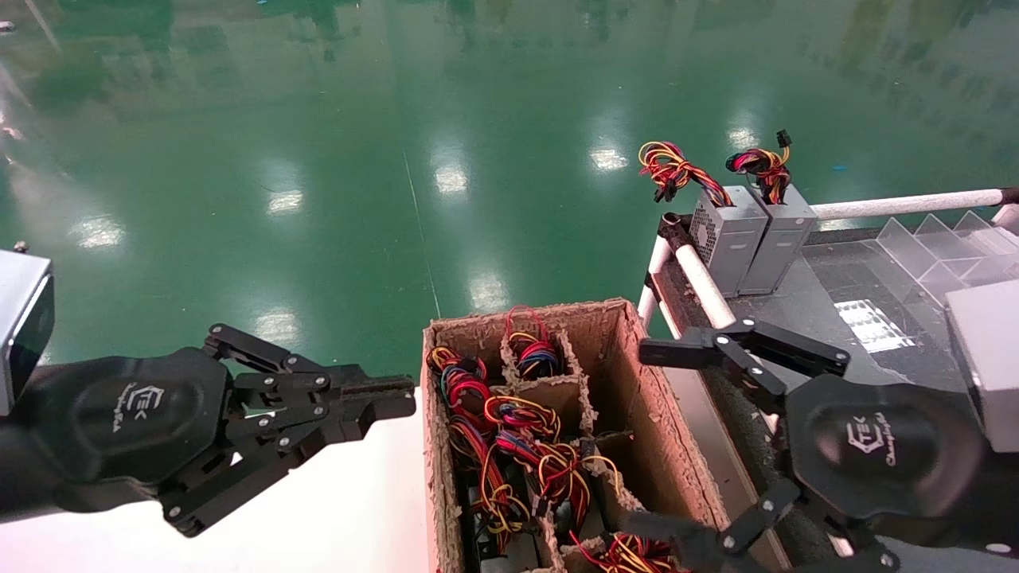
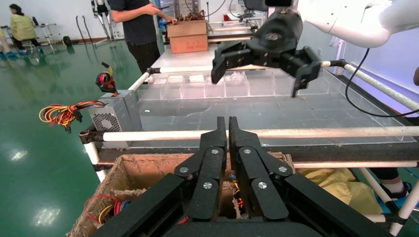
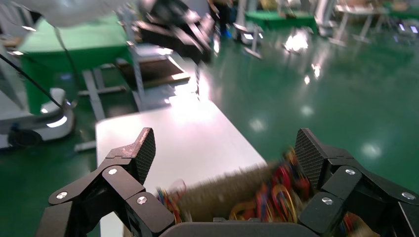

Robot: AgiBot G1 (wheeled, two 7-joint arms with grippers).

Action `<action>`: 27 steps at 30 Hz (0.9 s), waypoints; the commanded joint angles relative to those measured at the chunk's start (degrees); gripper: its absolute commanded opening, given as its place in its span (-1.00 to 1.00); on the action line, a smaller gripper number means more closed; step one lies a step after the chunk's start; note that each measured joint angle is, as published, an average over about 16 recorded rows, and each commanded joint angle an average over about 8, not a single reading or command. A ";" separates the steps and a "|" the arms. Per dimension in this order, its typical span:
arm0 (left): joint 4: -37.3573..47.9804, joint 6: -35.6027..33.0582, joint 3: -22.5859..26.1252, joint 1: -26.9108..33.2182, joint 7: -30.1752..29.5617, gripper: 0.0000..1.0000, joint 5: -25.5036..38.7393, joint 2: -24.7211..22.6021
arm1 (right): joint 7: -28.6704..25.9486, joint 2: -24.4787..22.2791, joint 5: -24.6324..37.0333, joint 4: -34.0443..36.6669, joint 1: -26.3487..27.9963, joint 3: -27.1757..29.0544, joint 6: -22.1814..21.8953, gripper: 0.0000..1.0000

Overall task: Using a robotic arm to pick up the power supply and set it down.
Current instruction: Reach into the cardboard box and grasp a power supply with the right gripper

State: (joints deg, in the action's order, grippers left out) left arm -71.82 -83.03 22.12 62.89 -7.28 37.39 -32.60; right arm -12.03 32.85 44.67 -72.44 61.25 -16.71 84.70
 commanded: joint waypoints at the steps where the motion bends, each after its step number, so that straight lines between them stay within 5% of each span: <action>1: 0.00 0.00 0.00 0.00 0.00 1.00 0.00 0.00 | -0.12 -0.66 0.69 0.34 -0.22 -0.07 -0.31 1.00; 7: 0.00 0.00 0.00 0.00 0.00 1.00 0.00 0.00 | -4.02 -3.15 5.67 0.46 0.23 -2.21 -1.09 1.00; 15: 0.00 0.00 0.00 0.00 0.00 1.00 0.00 0.00 | -6.24 -2.88 13.46 1.29 1.14 -5.98 -1.52 -0.89; 16: 0.00 0.00 0.00 0.00 0.00 1.00 0.00 0.00 | -6.24 -2.58 14.25 1.35 1.19 -6.38 -1.64 -1.00; 27: 0.00 0.00 0.01 0.00 0.00 1.00 0.00 0.00 | -6.07 1.13 19.03 1.57 1.63 -9.37 -2.34 -1.00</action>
State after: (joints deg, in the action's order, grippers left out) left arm -71.82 -83.03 22.13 62.90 -7.28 37.39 -32.60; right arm -17.99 33.72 63.68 -70.82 62.84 -25.97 82.32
